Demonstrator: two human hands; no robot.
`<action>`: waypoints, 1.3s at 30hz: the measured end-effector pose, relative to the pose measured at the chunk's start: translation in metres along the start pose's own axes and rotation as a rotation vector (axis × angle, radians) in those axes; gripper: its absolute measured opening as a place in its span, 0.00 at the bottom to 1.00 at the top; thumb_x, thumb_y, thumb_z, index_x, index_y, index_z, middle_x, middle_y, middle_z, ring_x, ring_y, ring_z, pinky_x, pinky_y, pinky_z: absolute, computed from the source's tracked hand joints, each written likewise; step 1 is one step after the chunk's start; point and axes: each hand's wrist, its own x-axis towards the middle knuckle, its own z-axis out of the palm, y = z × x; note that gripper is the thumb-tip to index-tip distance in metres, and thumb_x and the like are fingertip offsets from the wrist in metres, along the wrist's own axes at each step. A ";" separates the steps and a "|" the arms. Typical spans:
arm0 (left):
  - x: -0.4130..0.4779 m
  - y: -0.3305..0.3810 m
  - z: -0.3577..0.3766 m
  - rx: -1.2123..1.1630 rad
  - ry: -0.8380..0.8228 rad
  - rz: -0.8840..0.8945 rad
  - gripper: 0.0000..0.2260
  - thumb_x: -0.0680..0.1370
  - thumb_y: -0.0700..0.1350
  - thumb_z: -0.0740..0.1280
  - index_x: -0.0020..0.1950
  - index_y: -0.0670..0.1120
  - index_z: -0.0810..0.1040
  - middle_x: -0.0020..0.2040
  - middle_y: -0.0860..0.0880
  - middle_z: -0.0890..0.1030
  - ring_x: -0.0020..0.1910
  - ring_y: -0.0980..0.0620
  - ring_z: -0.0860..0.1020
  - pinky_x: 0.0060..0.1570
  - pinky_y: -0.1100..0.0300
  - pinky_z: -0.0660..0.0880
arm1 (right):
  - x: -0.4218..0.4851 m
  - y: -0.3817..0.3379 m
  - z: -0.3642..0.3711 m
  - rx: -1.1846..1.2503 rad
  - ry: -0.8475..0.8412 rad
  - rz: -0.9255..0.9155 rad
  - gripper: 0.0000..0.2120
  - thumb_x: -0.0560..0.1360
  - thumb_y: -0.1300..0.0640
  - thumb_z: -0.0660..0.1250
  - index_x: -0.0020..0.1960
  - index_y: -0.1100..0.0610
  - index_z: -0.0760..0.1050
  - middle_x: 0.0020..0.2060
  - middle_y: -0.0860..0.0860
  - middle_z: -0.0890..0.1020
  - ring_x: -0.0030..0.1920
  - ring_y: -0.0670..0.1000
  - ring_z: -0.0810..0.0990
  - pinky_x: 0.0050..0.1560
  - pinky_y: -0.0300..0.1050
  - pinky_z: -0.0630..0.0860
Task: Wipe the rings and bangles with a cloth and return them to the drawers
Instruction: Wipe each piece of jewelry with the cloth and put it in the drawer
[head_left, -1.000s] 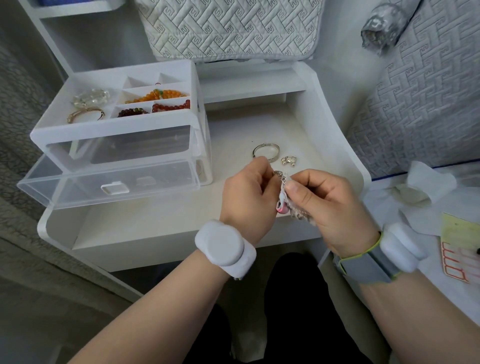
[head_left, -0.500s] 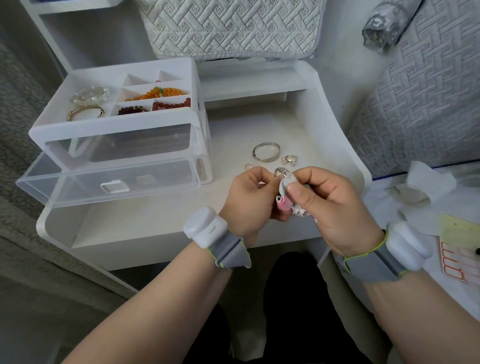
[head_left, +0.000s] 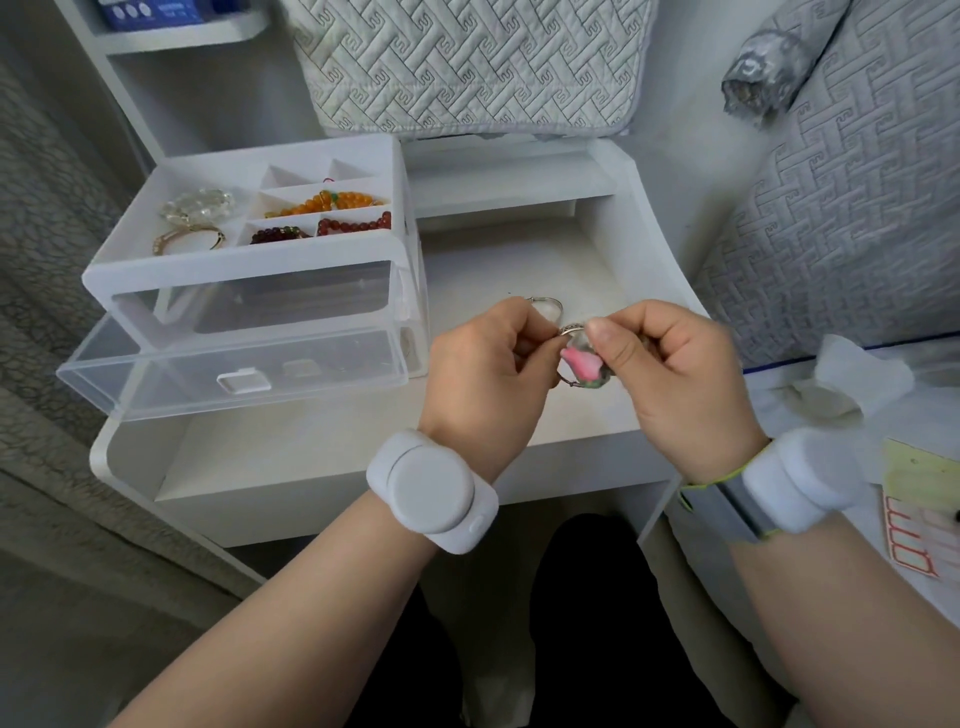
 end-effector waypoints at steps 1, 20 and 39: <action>0.001 0.002 -0.001 -0.010 0.015 -0.013 0.05 0.74 0.39 0.70 0.38 0.44 0.77 0.31 0.51 0.80 0.31 0.56 0.80 0.38 0.54 0.79 | 0.001 -0.001 0.001 0.003 0.002 -0.001 0.06 0.74 0.54 0.67 0.40 0.54 0.80 0.26 0.53 0.76 0.26 0.49 0.67 0.28 0.39 0.67; 0.019 0.023 -0.051 -0.369 -0.009 -0.129 0.04 0.74 0.38 0.69 0.40 0.40 0.77 0.29 0.46 0.80 0.26 0.54 0.78 0.29 0.62 0.78 | 0.026 -0.032 0.022 0.131 -0.080 0.030 0.07 0.72 0.53 0.65 0.39 0.53 0.80 0.23 0.47 0.71 0.25 0.46 0.63 0.29 0.40 0.60; 0.035 0.011 -0.082 -0.205 0.241 -0.115 0.08 0.76 0.39 0.67 0.37 0.43 0.77 0.28 0.49 0.80 0.25 0.55 0.78 0.31 0.58 0.79 | 0.023 -0.046 0.068 0.192 -0.054 0.056 0.06 0.74 0.57 0.70 0.40 0.58 0.82 0.26 0.53 0.74 0.24 0.43 0.64 0.26 0.34 0.62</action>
